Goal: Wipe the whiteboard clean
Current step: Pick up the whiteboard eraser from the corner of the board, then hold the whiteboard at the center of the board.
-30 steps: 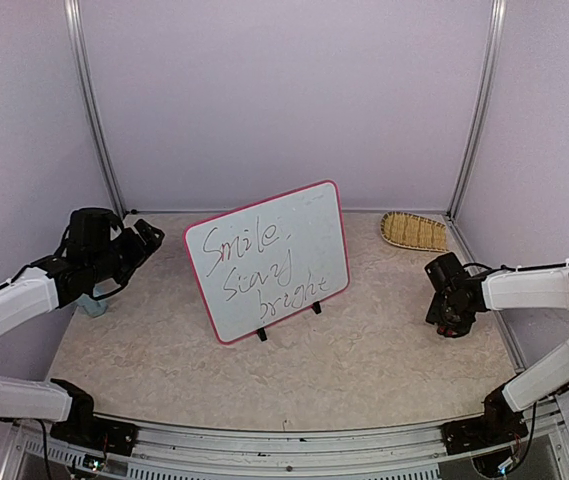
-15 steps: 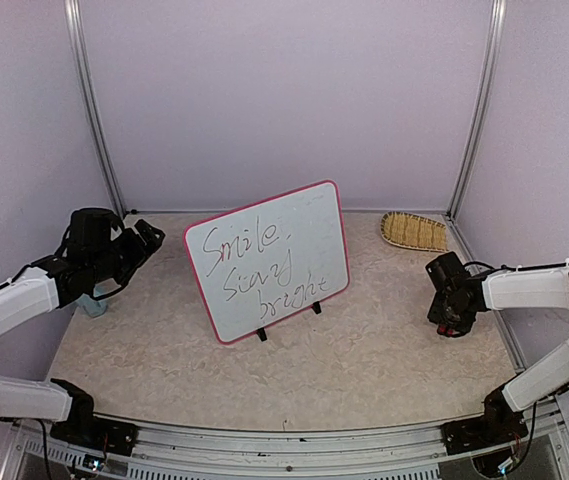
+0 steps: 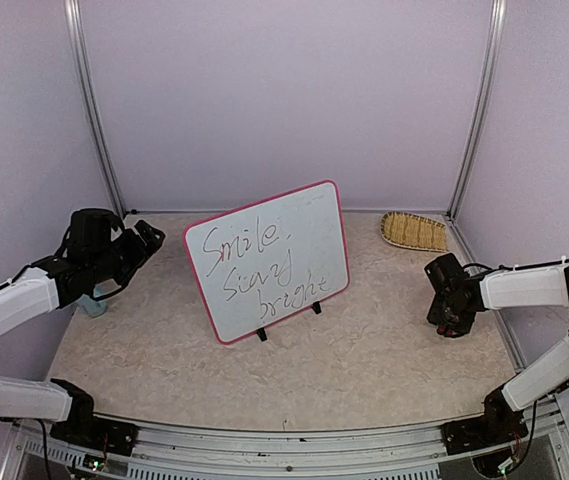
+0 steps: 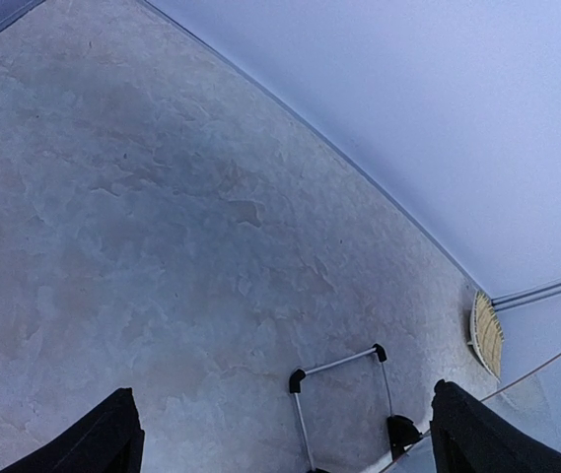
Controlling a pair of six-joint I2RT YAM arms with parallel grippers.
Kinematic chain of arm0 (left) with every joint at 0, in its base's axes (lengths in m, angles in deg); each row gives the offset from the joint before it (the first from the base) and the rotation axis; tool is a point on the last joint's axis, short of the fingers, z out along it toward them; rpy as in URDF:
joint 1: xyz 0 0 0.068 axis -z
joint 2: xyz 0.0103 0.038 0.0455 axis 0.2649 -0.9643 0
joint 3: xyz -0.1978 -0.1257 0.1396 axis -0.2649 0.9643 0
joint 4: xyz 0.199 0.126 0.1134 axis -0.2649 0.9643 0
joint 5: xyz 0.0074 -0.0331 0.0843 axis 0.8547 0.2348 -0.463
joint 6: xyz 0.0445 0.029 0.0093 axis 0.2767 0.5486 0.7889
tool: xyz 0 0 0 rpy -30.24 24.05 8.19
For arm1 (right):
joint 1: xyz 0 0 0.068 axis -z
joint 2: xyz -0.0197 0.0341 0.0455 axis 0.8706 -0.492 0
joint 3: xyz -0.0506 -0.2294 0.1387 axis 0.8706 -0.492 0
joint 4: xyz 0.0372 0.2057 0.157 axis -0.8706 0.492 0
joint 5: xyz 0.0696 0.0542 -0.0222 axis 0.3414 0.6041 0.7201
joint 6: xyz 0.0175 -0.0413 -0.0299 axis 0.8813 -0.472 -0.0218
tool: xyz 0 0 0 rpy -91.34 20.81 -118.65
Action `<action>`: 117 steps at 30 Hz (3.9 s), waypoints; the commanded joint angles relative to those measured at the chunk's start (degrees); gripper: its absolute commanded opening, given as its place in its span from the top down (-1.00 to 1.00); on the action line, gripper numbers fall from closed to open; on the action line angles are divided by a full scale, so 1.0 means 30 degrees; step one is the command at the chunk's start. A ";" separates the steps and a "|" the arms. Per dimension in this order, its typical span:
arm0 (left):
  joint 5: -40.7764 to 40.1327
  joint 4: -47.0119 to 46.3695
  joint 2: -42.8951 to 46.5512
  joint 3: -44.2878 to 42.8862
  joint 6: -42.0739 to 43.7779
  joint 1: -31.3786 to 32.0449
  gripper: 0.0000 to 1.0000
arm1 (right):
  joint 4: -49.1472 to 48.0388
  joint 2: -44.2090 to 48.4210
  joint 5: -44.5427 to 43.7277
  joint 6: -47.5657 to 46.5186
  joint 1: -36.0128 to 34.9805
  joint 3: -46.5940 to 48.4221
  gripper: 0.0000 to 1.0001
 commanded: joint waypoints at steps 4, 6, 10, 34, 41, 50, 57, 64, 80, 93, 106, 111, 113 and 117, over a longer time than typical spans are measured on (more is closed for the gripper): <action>0.0172 -0.0548 0.0008 0.0377 -0.0025 -0.0104 -0.97 | 0.0143 -0.0086 -0.0429 0.0511 0.0298 -0.0301 0.09; 0.0158 -0.0550 -0.0013 0.0410 -0.0028 -0.0104 -0.97 | 0.0029 0.0010 -0.0378 0.0461 0.0298 -0.0378 0.11; 0.0157 -0.0578 -0.0020 0.0471 -0.0053 -0.0104 -0.98 | 0.0009 -0.0030 -0.0257 0.0348 0.0371 -0.0391 0.17; 0.0454 -0.0709 -0.0491 0.0130 0.0563 -0.0104 -0.98 | -0.3475 0.4664 0.4370 -0.6414 0.0026 -0.0204 0.49; 0.0810 -0.0905 -0.0860 0.0062 0.1009 -0.0047 -0.98 | -0.4195 0.4535 0.5721 -0.9538 -0.1518 0.1360 0.54; 0.0920 -0.1951 -0.0727 0.0328 0.2058 0.0594 -0.98 | -0.6940 0.3603 0.8740 -1.2114 -0.4231 0.2399 0.52; 0.0394 -0.3927 0.0327 0.1099 0.3649 0.1849 -0.98 | -0.7436 0.2335 0.8100 -1.3886 -0.6585 0.4136 0.50; 0.0161 -0.5641 0.1645 0.2411 0.4570 0.2036 -0.96 | -0.7993 0.1719 0.7110 -1.4470 -0.8529 0.5392 0.49; 0.4148 -1.2898 0.5602 0.7900 0.5523 0.1470 -0.98 | -0.7834 0.0946 0.6972 -1.5272 -0.9762 0.6613 0.47; 0.6794 -1.8038 0.5006 0.9301 0.6113 0.1180 -0.96 | -0.8094 0.0010 0.7842 -1.5635 -1.0169 0.7386 0.47; 0.9502 -2.0285 0.0209 0.6951 0.6715 0.1243 -0.80 | -0.8397 -0.0904 0.8482 -1.5990 -1.0800 0.8265 0.44; 1.1366 -2.1908 -0.1167 0.6512 0.6672 0.1315 -0.79 | -0.8467 -0.1224 0.8678 -1.6048 -1.0997 0.8502 0.44; 1.1863 -2.2251 -0.1650 0.6231 0.6753 0.1359 -0.78 | -0.8531 -0.1335 0.8768 -1.6099 -1.1072 0.8556 0.44; 1.2178 -2.2562 -0.2147 0.5829 0.7122 0.1333 -0.72 | -0.8575 -0.1626 0.8930 -1.6304 -1.1311 0.8807 0.44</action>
